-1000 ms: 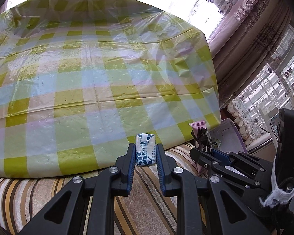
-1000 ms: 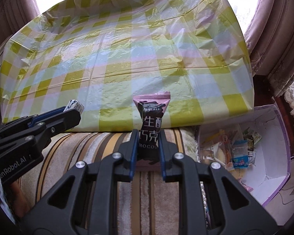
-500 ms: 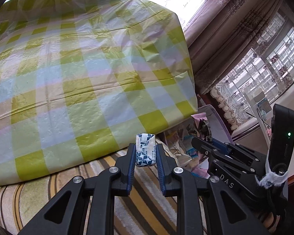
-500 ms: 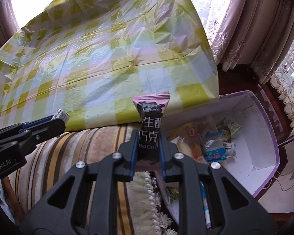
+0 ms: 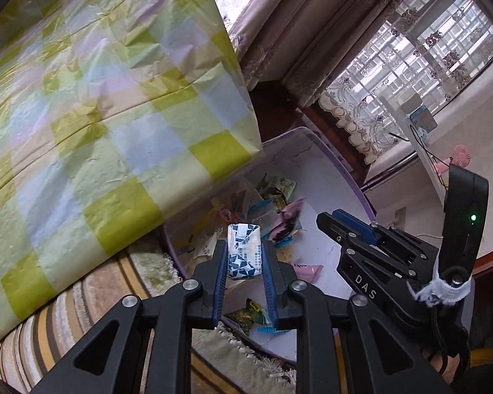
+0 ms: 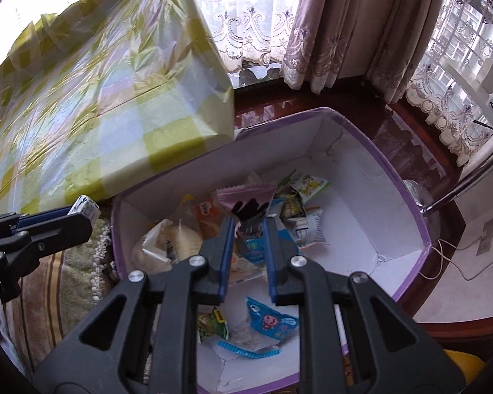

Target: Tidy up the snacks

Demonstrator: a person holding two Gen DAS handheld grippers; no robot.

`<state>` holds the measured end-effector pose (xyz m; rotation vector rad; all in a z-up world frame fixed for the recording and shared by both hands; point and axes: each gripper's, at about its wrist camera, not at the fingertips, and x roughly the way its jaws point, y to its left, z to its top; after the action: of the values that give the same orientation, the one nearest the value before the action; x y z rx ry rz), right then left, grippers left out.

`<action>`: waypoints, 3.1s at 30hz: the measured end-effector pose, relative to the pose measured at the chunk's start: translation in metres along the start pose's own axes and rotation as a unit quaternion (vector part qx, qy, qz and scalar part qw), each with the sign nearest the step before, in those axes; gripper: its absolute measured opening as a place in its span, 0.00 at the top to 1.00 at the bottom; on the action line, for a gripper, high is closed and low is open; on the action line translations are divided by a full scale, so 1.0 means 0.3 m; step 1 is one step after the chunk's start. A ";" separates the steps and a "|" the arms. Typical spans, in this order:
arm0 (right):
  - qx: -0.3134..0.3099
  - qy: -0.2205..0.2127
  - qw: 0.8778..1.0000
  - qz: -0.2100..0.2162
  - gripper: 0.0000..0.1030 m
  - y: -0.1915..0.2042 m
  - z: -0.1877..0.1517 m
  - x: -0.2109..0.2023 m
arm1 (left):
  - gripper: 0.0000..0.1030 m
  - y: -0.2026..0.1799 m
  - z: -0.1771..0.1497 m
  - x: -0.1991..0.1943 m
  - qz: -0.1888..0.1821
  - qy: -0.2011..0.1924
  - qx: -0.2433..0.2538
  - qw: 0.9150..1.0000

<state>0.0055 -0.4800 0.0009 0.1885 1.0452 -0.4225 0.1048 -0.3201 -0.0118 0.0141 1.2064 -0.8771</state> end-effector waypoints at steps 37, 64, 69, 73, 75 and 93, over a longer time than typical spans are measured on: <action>0.067 0.033 0.995 -0.063 0.31 -0.198 -0.070 -0.044 | 0.34 -0.024 -0.060 0.065 -0.052 0.051 -0.092 0.993; 0.041 0.019 0.995 -0.088 0.26 -0.133 -0.157 -0.154 | 0.17 -0.061 -0.178 -0.010 0.011 0.024 -0.030 0.999; 0.038 0.019 0.995 -0.089 0.26 -0.127 -0.160 -0.150 | 0.17 -0.063 -0.175 -0.005 0.016 0.025 -0.030 0.999; 0.038 0.022 0.995 -0.088 0.26 -0.127 -0.163 -0.147 | 0.16 -0.065 -0.173 -0.001 0.019 0.024 -0.031 0.999; 0.038 0.022 0.995 -0.088 0.26 -0.127 -0.163 -0.146 | 0.16 -0.064 -0.172 0.000 0.019 0.024 -0.033 0.999; 0.037 0.026 0.995 -0.086 0.26 -0.124 -0.165 -0.138 | 0.16 -0.064 -0.170 0.003 0.020 0.023 -0.034 0.999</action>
<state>-0.0675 -0.4860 0.0141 0.1772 1.1020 -0.6160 0.0526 -0.3109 -0.0247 0.0043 1.2745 -0.8044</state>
